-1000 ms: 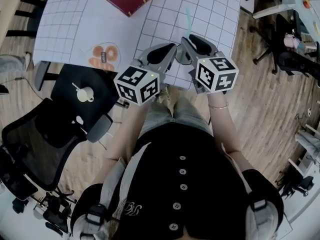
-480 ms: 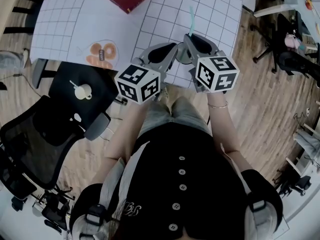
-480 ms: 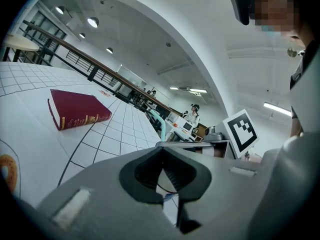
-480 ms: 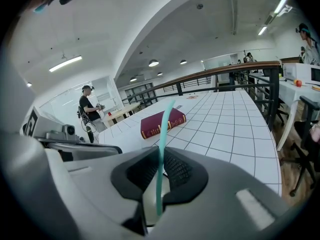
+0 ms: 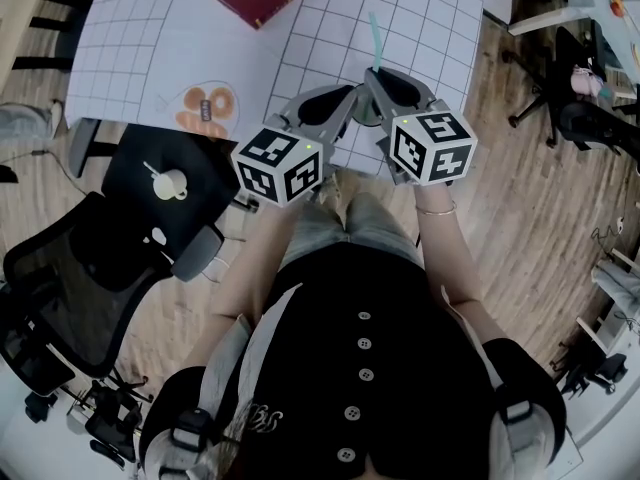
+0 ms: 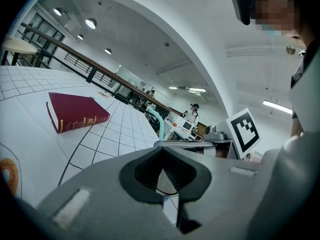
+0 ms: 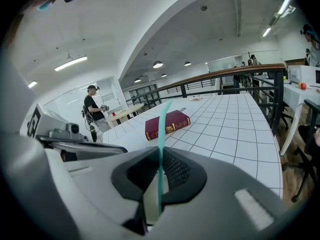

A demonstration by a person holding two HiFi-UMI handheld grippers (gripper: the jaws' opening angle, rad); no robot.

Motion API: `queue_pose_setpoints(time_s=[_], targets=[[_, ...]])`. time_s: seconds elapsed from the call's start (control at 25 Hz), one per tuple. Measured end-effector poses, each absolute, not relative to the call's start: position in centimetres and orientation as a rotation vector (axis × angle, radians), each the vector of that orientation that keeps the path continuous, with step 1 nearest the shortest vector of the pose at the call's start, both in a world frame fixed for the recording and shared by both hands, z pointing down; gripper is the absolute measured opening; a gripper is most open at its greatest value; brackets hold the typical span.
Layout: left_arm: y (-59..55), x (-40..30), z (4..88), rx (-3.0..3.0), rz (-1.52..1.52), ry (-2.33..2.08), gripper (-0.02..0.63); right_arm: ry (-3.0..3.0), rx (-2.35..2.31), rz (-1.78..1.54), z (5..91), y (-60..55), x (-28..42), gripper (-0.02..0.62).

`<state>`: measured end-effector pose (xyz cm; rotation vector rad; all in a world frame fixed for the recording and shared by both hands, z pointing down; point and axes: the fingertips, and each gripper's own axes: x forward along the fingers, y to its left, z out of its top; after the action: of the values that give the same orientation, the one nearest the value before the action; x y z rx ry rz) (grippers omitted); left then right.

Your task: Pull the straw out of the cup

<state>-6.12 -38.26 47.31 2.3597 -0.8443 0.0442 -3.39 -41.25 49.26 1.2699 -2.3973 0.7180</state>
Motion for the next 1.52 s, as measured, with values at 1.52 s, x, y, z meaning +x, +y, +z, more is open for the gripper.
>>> queue_pose_setpoints(time_s=[1.52], targets=[[-39.7,-10.0,36.2,2.605,-0.088,-1.008,0.0,-2.688,1.313,0.365,34.4,-41.3,-4.9,0.018]])
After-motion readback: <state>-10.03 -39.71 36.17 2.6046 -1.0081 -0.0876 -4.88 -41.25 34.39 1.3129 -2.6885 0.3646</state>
